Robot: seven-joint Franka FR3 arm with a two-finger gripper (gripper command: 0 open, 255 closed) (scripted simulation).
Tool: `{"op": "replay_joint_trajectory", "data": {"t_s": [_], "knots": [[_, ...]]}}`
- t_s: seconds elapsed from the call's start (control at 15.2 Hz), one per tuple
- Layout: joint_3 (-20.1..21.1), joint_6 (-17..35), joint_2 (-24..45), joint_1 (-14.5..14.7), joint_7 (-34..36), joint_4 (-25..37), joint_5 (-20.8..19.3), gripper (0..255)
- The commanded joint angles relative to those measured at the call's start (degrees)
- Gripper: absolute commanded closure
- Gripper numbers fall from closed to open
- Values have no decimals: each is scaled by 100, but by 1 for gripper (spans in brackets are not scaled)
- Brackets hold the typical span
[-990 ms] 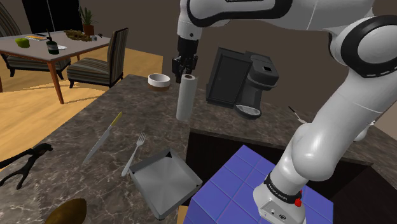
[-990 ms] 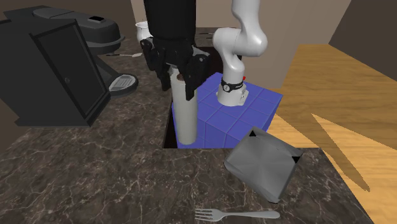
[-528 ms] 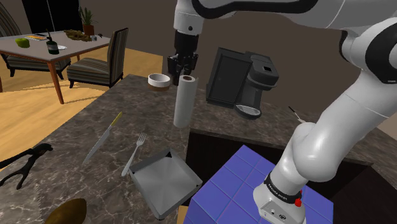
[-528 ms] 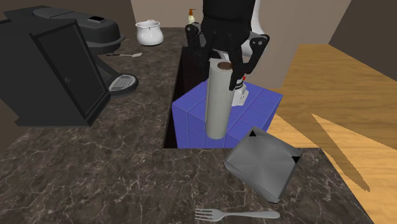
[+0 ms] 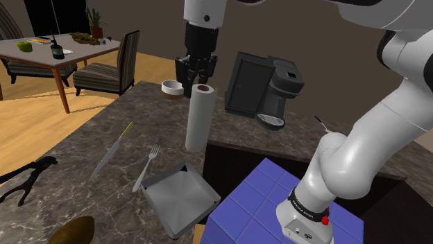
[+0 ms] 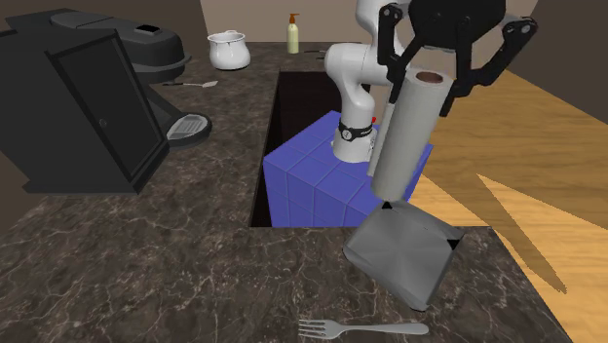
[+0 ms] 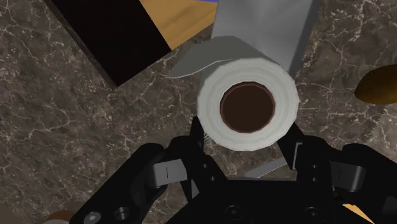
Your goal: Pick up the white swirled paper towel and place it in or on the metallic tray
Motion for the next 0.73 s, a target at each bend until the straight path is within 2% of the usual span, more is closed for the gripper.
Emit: {"op": "replay_joint_trajectory", "data": {"t_s": [0.0, 0.26, 0.66], "knots": [[155, -138, -19, 100, 258, 121, 44, 255], [449, -356, 15, 275, 732, 381, 108, 255], [454, 112, -77, 288, 714, -174, 140, 255]]}}
